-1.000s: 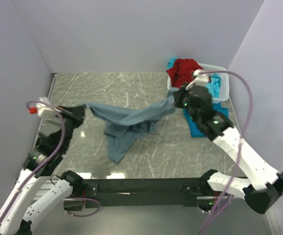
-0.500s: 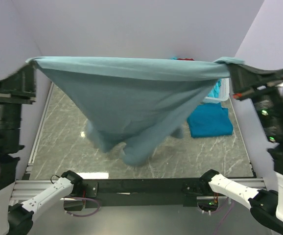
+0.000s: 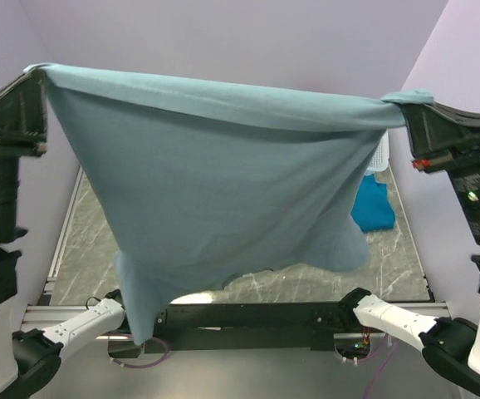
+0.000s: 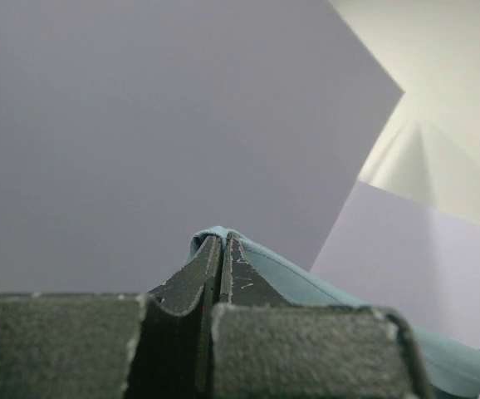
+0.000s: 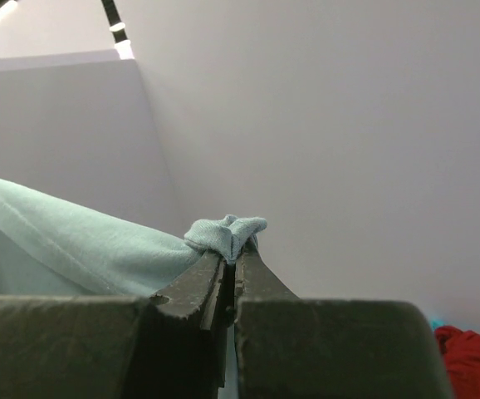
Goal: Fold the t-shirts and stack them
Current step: Flatten the tshirt out
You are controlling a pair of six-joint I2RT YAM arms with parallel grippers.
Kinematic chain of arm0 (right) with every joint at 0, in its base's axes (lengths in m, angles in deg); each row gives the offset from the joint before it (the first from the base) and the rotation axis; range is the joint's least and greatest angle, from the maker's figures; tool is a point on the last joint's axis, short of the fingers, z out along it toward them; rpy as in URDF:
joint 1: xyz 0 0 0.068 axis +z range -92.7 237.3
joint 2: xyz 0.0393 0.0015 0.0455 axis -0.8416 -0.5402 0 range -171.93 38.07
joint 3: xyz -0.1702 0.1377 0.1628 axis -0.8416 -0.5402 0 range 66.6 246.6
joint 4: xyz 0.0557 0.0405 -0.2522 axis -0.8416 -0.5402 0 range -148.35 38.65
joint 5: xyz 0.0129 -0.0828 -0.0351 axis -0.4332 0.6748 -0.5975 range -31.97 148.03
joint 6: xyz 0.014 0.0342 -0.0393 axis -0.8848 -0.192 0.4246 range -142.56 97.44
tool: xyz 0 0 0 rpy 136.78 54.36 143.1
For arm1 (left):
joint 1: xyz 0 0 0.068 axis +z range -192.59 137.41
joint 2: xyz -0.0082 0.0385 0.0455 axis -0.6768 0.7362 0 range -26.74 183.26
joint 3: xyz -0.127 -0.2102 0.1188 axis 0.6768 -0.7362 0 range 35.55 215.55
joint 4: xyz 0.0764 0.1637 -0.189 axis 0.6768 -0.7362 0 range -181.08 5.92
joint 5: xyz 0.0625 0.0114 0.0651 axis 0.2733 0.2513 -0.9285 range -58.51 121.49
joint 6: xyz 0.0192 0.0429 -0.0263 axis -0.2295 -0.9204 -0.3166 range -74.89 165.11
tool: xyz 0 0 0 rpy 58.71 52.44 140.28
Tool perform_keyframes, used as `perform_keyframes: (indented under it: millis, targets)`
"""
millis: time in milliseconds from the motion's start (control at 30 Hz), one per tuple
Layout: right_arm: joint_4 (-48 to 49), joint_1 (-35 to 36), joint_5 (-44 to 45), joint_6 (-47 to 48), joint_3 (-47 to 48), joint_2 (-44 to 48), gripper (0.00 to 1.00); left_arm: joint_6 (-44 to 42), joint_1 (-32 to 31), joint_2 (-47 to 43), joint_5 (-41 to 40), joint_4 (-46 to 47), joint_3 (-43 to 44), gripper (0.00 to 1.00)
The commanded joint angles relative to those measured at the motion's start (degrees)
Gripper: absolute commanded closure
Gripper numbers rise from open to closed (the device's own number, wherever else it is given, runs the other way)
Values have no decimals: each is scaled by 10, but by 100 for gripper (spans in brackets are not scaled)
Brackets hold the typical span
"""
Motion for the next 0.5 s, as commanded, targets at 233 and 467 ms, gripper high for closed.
perform_keyframes:
  millis: [233, 467]
  targets:
    - [193, -21, 117, 54, -97, -136, 100, -63, 39, 165, -155, 38, -10, 99]
    - [219, -76, 61, 24, 74, -338, 100, 37, 223, 333, 24, 40, 148, 99]
